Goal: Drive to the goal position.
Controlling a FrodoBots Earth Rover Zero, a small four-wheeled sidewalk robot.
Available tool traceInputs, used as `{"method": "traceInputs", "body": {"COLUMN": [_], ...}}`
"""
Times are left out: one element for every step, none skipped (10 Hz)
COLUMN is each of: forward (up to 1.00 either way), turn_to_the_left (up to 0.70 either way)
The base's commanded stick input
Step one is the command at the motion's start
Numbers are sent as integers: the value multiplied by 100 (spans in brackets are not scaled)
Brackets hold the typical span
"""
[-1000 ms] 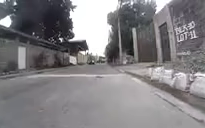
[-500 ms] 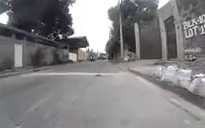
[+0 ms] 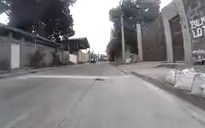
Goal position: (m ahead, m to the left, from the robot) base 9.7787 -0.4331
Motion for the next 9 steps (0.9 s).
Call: {"method": "traceInputs", "body": {"forward": [100,100,100,100,100,100,100,100,100], "turn_to_the_left": [0,0,0,0,0,0,0,0,0]}}
